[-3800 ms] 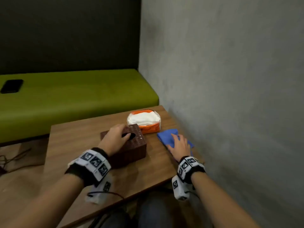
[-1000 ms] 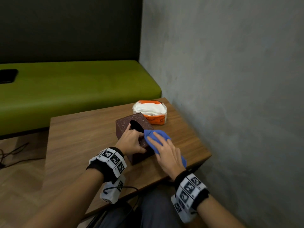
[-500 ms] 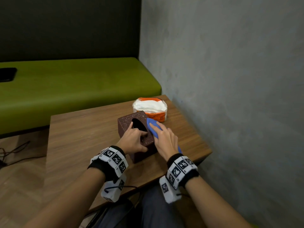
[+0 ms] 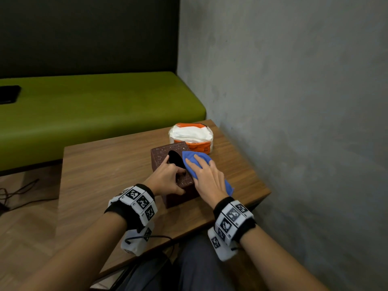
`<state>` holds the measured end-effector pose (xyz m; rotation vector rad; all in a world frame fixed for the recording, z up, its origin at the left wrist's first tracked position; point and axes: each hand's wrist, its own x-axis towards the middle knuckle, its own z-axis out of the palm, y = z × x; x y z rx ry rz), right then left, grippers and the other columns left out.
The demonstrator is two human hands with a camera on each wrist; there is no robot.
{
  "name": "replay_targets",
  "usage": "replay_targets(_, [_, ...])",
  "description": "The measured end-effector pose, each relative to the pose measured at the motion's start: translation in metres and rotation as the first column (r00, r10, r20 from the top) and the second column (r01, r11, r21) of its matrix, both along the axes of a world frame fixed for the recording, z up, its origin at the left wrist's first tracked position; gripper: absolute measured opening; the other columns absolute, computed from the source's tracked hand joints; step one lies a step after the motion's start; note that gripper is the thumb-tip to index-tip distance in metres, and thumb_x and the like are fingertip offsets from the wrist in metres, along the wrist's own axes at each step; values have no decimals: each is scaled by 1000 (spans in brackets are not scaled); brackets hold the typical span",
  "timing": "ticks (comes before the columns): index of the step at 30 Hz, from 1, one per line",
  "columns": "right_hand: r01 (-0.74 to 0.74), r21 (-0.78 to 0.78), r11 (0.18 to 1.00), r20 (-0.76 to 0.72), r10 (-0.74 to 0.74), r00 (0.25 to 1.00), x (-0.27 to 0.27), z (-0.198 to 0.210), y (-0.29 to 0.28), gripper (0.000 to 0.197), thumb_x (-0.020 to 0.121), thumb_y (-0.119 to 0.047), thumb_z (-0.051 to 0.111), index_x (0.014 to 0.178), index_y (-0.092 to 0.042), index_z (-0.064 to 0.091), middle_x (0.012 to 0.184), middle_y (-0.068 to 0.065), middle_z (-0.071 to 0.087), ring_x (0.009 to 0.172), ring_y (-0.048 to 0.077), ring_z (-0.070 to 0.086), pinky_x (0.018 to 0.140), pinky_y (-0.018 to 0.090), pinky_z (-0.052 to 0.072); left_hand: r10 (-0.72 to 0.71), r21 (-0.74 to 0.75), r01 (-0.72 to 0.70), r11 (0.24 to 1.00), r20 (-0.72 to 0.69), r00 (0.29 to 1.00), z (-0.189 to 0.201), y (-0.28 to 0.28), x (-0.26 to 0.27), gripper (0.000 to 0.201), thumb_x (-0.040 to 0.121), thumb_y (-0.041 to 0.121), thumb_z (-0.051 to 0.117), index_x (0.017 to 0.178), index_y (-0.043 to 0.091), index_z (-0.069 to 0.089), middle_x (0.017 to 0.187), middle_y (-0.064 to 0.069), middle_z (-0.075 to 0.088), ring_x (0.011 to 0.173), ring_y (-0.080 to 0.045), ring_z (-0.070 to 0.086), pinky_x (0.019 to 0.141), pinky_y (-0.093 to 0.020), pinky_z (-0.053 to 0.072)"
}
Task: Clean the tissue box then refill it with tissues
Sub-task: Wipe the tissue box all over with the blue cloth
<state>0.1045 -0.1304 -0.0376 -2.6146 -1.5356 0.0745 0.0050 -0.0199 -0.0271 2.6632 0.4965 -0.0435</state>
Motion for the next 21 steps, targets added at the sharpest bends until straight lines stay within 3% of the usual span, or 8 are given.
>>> replay_targets(2, [-27, -20, 999, 17, 27, 999, -4, -3, -12, 54, 95, -18, 43, 145, -27, 24, 154, 1, 26, 130, 31, 33, 88, 40, 49, -13, -2, 13, 1000, 4, 1000, 1, 1, -1, 58, 74, 26, 73, 126, 5, 55, 116, -12, 64, 121, -23, 51, 109, -19, -8])
replay_targets(4, [-32, -11, 999, 33, 33, 999, -2, -3, -17, 54, 96, -19, 43, 145, -28, 24, 154, 0, 26, 129, 30, 34, 88, 39, 48, -40, 23, 40, 999, -18, 999, -1, -1, -1, 60, 74, 28, 72, 127, 7, 54, 115, -12, 63, 120, -23, 52, 113, -23, -10])
replay_targets(8, [-4, 10, 1000, -21, 5, 1000, 17, 4, 9, 51, 96, -22, 41, 144, -28, 26, 155, 0, 23, 132, 31, 32, 96, 43, 45, -212, 52, 218, 974, -104, 972, -2, -5, -6, 66, 77, 30, 68, 136, 12, 44, 134, -10, 52, 133, -17, 40, 112, -26, -17])
replay_targets(12, [-14, -20, 1000, -26, 13, 1000, 22, 6, 9, 51, 95, -20, 44, 144, -26, 29, 153, 2, 26, 134, 29, 32, 96, 42, 46, -357, 49, 371, 927, -184, 916, -2, 28, -20, 73, 77, 28, 68, 142, 17, 36, 153, -3, 32, 147, -15, 12, 122, -40, 0])
replay_targets(14, [-8, -19, 1000, -22, 7, 1000, 18, 2, -1, 52, 95, -19, 45, 144, -24, 28, 153, 3, 26, 134, 29, 32, 96, 42, 46, -301, 72, 323, 944, -224, 927, -1, 43, -24, 78, 73, 34, 68, 142, 18, 35, 155, -1, 28, 148, -16, 5, 121, -46, 8])
replay_targets(17, [15, -26, 1000, -28, -15, 999, 4, 1, -2, 54, 95, -20, 44, 145, -24, 24, 154, 5, 22, 134, 31, 30, 95, 44, 44, -90, -16, 89, 996, -305, 948, 9, 24, -9, 105, 62, 51, 57, 148, 8, 16, 158, -6, 17, 148, -18, 0, 119, -49, -6])
replay_targets(19, [30, -48, 998, -14, -31, 999, -2, 2, 2, 56, 95, -20, 43, 146, -25, 21, 155, 6, 20, 134, 33, 29, 93, 43, 44, 41, -81, -70, 994, -312, 949, 9, 4, 6, 112, 70, 60, 60, 149, 7, 1, 159, -9, 12, 148, -23, 3, 113, -54, -15])
replay_targets(21, [32, -65, 997, -2, -32, 999, -4, 4, 0, 54, 96, -20, 41, 146, -24, 21, 155, 7, 20, 133, 33, 30, 92, 43, 45, 79, -52, -96, 994, -271, 959, 2, -2, 11, 106, 78, 51, 61, 149, 6, -5, 156, -11, 20, 146, -24, 13, 109, -60, -18])
